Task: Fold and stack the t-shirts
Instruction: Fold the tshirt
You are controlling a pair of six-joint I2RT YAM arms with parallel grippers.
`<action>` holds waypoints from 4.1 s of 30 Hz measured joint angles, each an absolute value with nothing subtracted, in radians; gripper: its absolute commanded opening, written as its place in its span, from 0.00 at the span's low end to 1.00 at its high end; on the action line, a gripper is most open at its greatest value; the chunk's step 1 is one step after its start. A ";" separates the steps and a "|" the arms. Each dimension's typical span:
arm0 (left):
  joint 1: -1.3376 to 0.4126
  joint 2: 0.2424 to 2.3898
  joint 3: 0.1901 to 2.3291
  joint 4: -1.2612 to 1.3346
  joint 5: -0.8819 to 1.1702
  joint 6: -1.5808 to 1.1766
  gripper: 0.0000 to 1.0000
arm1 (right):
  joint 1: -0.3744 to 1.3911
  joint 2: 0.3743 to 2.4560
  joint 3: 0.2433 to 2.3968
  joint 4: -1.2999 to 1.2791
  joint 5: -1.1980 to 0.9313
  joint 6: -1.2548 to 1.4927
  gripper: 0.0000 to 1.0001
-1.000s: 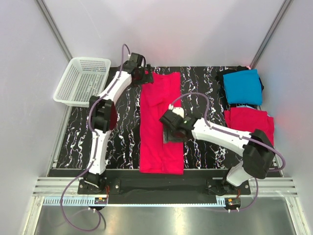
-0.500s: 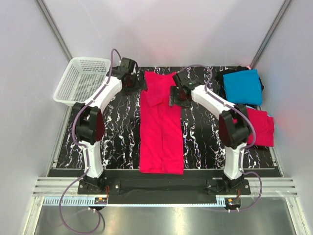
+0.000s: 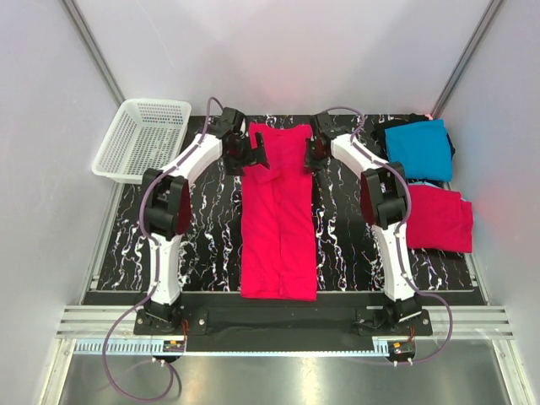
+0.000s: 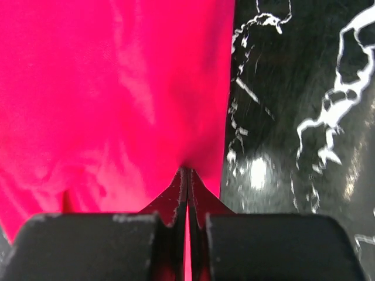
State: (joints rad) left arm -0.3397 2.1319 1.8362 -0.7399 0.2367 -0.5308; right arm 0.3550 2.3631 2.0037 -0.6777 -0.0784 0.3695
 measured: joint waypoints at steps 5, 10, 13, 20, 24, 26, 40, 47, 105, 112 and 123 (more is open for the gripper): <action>-0.355 2.232 1.944 -0.717 0.284 -0.544 0.99 | 0.356 2.417 2.052 -0.683 -0.106 0.369 0.00; -0.374 2.279 1.993 -0.701 0.287 -0.567 0.99 | 0.361 2.418 2.087 -0.683 -0.126 0.369 0.00; -0.381 2.283 1.993 -0.712 0.274 -0.582 0.99 | 0.362 2.417 2.090 -0.677 -0.126 0.368 0.00; -0.399 2.226 1.831 -0.719 0.166 -0.588 0.99 | 0.362 2.284 1.875 -0.649 -0.125 0.373 0.21; -0.434 2.167 1.740 -0.739 0.119 -0.584 0.99 | 0.373 2.115 1.680 -0.627 -0.110 0.392 0.55; -0.455 2.135 1.710 -0.741 0.097 -0.577 0.99 | 0.384 2.041 1.613 -0.615 -0.092 0.395 0.61; -0.517 2.079 1.665 -0.785 -0.049 -0.574 0.99 | 0.471 1.951 1.533 -0.566 -0.100 0.414 0.58; -0.516 2.128 1.689 -0.826 -0.091 -0.573 0.99 | 0.491 2.059 1.531 -0.558 -0.118 0.420 0.56; -0.345 2.450 2.176 -0.855 0.065 -0.432 0.99 | 0.376 2.514 2.239 -0.809 -0.177 0.334 0.54; -0.406 2.346 2.046 -0.842 0.081 -0.418 0.99 | 0.403 2.460 2.164 -0.810 -0.170 0.326 0.53; -0.440 2.063 1.810 -0.800 0.059 -0.442 0.99 | 0.445 2.190 1.995 -0.801 -0.086 0.319 0.54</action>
State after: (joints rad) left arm -0.4400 2.0632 1.8095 -0.8001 0.0593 -0.4416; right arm 0.4454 2.1902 1.9945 -0.8009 -0.0864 0.3195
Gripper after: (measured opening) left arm 0.987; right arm 0.536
